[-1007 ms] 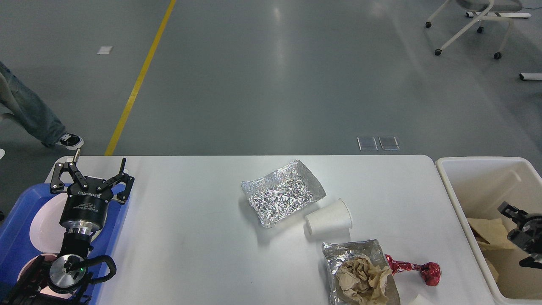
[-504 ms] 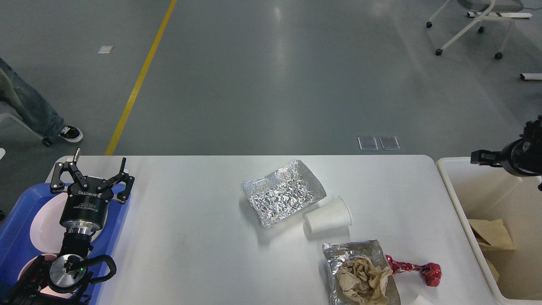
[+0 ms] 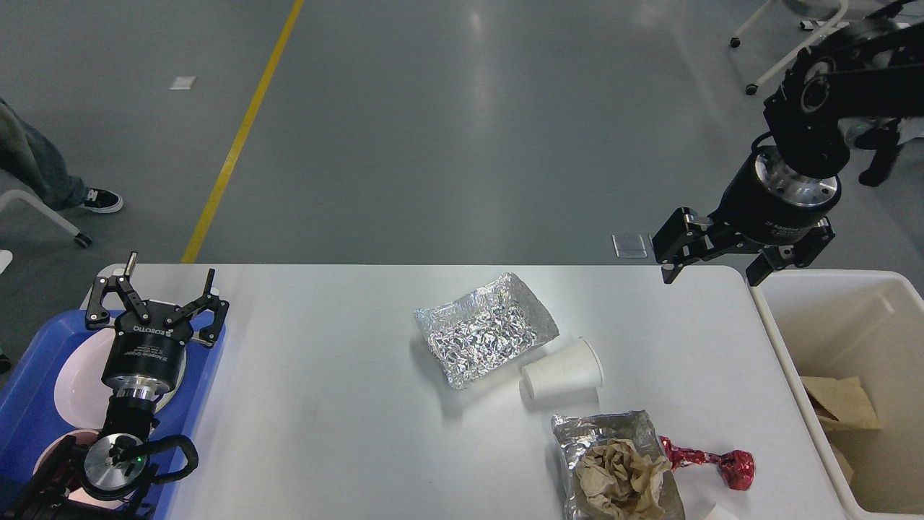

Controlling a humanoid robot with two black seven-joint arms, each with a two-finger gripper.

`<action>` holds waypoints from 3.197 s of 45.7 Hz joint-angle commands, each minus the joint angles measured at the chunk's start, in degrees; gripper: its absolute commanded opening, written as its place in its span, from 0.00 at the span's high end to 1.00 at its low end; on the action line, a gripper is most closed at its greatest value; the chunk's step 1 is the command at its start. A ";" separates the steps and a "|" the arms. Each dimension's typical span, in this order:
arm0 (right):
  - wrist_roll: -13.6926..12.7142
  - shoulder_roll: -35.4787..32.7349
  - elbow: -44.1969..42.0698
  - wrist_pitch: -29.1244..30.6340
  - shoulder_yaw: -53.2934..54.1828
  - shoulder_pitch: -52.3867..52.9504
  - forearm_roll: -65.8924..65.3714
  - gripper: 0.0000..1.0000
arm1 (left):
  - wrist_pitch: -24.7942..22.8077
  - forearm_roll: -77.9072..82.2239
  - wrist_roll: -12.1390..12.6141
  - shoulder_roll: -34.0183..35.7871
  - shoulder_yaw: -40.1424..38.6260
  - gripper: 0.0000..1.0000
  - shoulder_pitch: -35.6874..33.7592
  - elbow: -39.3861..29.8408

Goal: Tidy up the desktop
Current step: 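Raise the right gripper out of the bin and reach toward the foil tray, then lower the right gripper onto the foil tray edge and grasp it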

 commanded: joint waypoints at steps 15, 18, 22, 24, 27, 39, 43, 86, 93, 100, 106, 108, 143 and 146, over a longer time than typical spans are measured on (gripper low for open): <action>0.19 6.82 11.52 -2.20 -4.72 16.04 14.94 0.00 | 0.00 0.00 -0.02 0.00 0.00 0.03 0.01 0.02; 0.28 6.47 12.40 -2.47 -4.72 15.60 14.77 0.00 | 0.00 0.00 -0.02 0.00 0.00 0.04 0.01 0.02; 0.37 6.38 13.01 -2.30 -4.46 14.54 13.98 0.00 | 0.00 0.00 -0.02 0.00 0.00 0.03 0.01 0.02; 0.28 6.29 13.45 -2.03 -4.37 14.37 13.89 0.00 | 0.00 0.00 -0.02 0.08 0.00 0.03 0.01 0.02; 0.28 6.29 13.37 -1.94 -4.37 14.02 14.06 0.00 | 0.00 0.00 -0.02 0.00 0.00 0.03 -0.08 0.02; 0.28 6.73 12.66 -2.38 -5.07 11.20 14.76 0.00 | 0.00 0.00 -0.02 0.00 0.00 0.03 -0.08 0.02; 0.28 6.82 12.67 -2.47 -4.98 9.98 14.85 0.00 | 0.00 0.00 -0.02 0.00 0.00 0.03 -0.08 0.02; -1.92 18.50 -7.28 -31.90 12.59 -26.67 43.49 0.00 | 0.00 0.00 -0.02 0.00 0.00 0.04 -0.08 0.02; -1.57 21.05 -14.48 -34.64 14.52 -34.66 49.30 0.00 | 0.00 0.00 -0.02 0.00 0.00 0.03 -0.08 0.02; -1.39 21.93 -19.14 -34.90 23.13 -42.23 49.22 0.00 | 0.00 0.00 -0.02 0.00 0.00 0.04 -0.08 0.02; -1.39 22.72 -25.03 -34.81 28.93 -48.46 49.31 0.00 | 0.00 0.00 -0.02 0.00 0.00 0.03 -0.08 0.02; -1.48 23.51 -27.49 -35.34 30.08 -50.57 49.22 0.00 | 0.00 0.00 -0.02 0.00 0.00 0.03 -0.08 0.02; -1.65 29.84 -47.19 -38.24 30.79 -63.77 40.43 0.24 | 0.00 0.00 -0.02 0.00 0.00 0.03 -0.08 0.02; -1.74 29.84 -47.19 -38.33 30.79 -63.77 40.43 0.24 | 0.00 0.00 -0.02 0.00 0.00 0.03 -0.08 0.02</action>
